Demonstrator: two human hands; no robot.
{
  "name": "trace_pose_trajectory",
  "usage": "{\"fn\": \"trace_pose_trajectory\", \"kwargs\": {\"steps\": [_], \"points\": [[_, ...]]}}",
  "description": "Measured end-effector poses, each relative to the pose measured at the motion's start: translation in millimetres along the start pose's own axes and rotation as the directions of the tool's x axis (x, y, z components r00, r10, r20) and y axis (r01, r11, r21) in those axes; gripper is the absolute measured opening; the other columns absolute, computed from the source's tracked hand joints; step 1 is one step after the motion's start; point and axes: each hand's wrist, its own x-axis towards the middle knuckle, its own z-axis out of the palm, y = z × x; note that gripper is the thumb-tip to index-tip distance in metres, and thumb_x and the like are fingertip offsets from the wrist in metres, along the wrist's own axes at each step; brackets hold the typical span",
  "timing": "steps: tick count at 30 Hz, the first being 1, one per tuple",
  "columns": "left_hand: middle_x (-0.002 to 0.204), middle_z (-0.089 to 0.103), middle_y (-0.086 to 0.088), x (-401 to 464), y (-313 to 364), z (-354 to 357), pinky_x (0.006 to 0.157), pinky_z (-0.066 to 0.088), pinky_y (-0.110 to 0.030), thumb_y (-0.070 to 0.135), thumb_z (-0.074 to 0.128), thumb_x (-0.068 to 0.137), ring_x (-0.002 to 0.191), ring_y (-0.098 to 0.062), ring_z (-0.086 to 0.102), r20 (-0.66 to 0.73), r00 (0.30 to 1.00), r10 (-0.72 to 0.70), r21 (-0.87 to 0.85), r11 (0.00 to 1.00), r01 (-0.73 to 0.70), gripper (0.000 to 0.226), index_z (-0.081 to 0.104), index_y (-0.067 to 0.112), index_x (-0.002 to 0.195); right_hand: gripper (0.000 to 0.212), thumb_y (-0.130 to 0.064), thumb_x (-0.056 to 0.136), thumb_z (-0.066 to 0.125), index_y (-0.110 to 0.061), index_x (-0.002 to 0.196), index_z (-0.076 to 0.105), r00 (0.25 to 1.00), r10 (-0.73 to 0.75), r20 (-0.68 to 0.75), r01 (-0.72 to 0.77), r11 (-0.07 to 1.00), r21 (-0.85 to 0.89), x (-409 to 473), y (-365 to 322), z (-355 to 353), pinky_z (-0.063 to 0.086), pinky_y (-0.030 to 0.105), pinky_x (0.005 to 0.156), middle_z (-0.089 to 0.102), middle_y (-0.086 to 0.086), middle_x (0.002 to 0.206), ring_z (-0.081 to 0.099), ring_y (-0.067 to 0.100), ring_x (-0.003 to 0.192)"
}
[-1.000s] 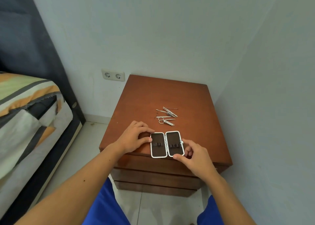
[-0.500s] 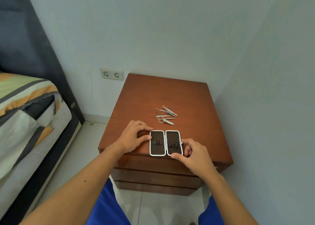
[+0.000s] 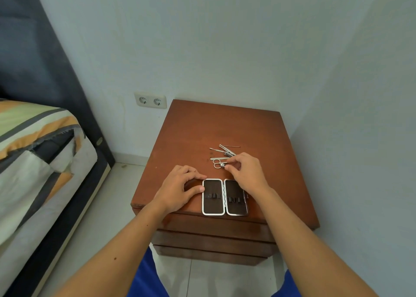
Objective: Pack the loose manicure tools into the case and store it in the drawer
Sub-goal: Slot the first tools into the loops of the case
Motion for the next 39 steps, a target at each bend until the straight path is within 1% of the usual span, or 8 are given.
{"fn": "trace_pose_trajectory", "kwargs": {"steps": [9, 14, 19, 22, 26, 30, 36, 39], "points": [[0.125, 0.056, 0.023, -0.5, 3.1, -0.6, 0.106, 0.041, -0.031, 0.049, 0.070, 0.095, 0.122, -0.003, 0.043, -0.009, 1.000, -0.003, 0.007, 1.000, 0.003, 0.033, 0.070, 0.042, 0.127, 0.004, -0.024, 0.091, 0.080, -0.025, 0.095, 0.081, 0.992, 0.066, 0.104, -0.056, 0.993, -0.101, 2.0, -2.6, -5.5, 0.054, 0.029, 0.081, 0.066, -0.010, 0.085, 0.060, 0.006, 0.078], [0.124, 0.056, 0.022, 1.0, 3.3, -0.4, 0.106, 0.042, -0.032, 0.049, 0.071, 0.095, 0.122, -0.004, 0.043, -0.013, 1.000, 0.002, 0.009, 1.000, -0.002, 0.033, 0.070, 0.041, 0.127, 0.010, -0.021, 0.087, 0.085, -0.025, 0.093, 0.079, 0.992, 0.085, 0.091, -0.097, 0.985, 0.140, -1.8, 3.8, -14.2, 0.046, 0.010, 0.070, 0.075, -0.005, 0.088, 0.064, 0.004, 0.077], [0.123, 0.056, 0.023, 1.3, 3.1, 0.3, 0.104, 0.041, -0.031, 0.050, 0.070, 0.095, 0.120, -0.003, 0.043, -0.015, 1.000, 0.014, 0.014, 1.000, -0.013, 0.034, 0.070, 0.041, 0.127, 0.040, -0.008, 0.094, 0.075, -0.028, 0.128, 0.072, 0.984, 0.017, 0.180, -0.089, 0.914, 0.396, -16.6, 15.6, -22.0, 0.053, 0.025, 0.083, 0.064, -0.004, 0.083, 0.060, 0.009, 0.076], [0.123, 0.056, 0.023, 0.9, 2.5, 0.6, 0.105, 0.041, -0.032, 0.050, 0.069, 0.095, 0.121, -0.004, 0.043, -0.016, 1.000, 0.014, 0.013, 1.000, -0.014, 0.034, 0.070, 0.041, 0.128, 0.038, -0.009, 0.097, 0.072, -0.031, 0.128, 0.072, 0.972, 0.016, 0.233, -0.105, 0.921, 0.374, -15.6, 18.6, -18.7, 0.049, 0.027, 0.085, 0.057, -0.005, 0.085, 0.056, 0.010, 0.080], [0.123, 0.056, 0.023, 0.5, 1.9, 0.4, 0.106, 0.040, -0.031, 0.050, 0.069, 0.095, 0.121, -0.003, 0.042, -0.022, 1.000, 0.010, 0.015, 1.000, -0.009, 0.033, 0.069, 0.042, 0.128, 0.039, -0.011, 0.100, 0.068, -0.027, 0.135, 0.067, 0.949, 0.039, 0.314, -0.139, 0.943, 0.302, -10.0, 12.2, -20.7, 0.052, 0.032, 0.090, 0.065, -0.005, 0.088, 0.062, 0.010, 0.086], [0.122, 0.056, 0.024, 1.0, 1.5, 0.7, 0.105, 0.040, -0.030, 0.051, 0.069, 0.095, 0.120, -0.002, 0.042, -0.023, 1.000, 0.017, 0.014, 1.000, -0.016, 0.033, 0.070, 0.042, 0.127, 0.028, -0.009, 0.097, 0.071, -0.021, 0.120, 0.063, 0.949, 0.072, 0.306, -0.165, 0.942, 0.291, -8.7, 7.5, -24.2, 0.053, 0.035, 0.081, 0.069, 0.000, 0.086, 0.063, 0.015, 0.077], [0.122, 0.057, 0.021, -0.1, 1.8, 1.0, 0.105, 0.039, -0.029, 0.050, 0.071, 0.095, 0.120, -0.004, 0.043, -0.036, 0.999, 0.017, 0.006, 1.000, -0.017, 0.032, 0.071, 0.041, 0.126, 0.017, -0.011, 0.092, 0.078, -0.017, 0.108, 0.078, 0.956, 0.127, 0.265, -0.195, 0.948, 0.250, -4.5, 6.9, -21.8, 0.052, 0.023, 0.074, 0.076, 0.005, 0.091, 0.066, 0.009, 0.071], [0.121, 0.057, 0.022, 0.5, 1.7, 0.9, 0.105, 0.040, -0.030, 0.050, 0.071, 0.094, 0.119, -0.004, 0.043, -0.041, 0.999, 0.023, 0.005, 1.000, -0.022, 0.032, 0.071, 0.040, 0.125, 0.016, -0.017, 0.094, 0.077, -0.024, 0.108, 0.080, 0.962, 0.118, 0.245, -0.166, 0.968, 0.188, -3.4, 4.3, -20.9, 0.047, 0.016, 0.073, 0.076, -0.004, 0.095, 0.064, 0.004, 0.078]]}}
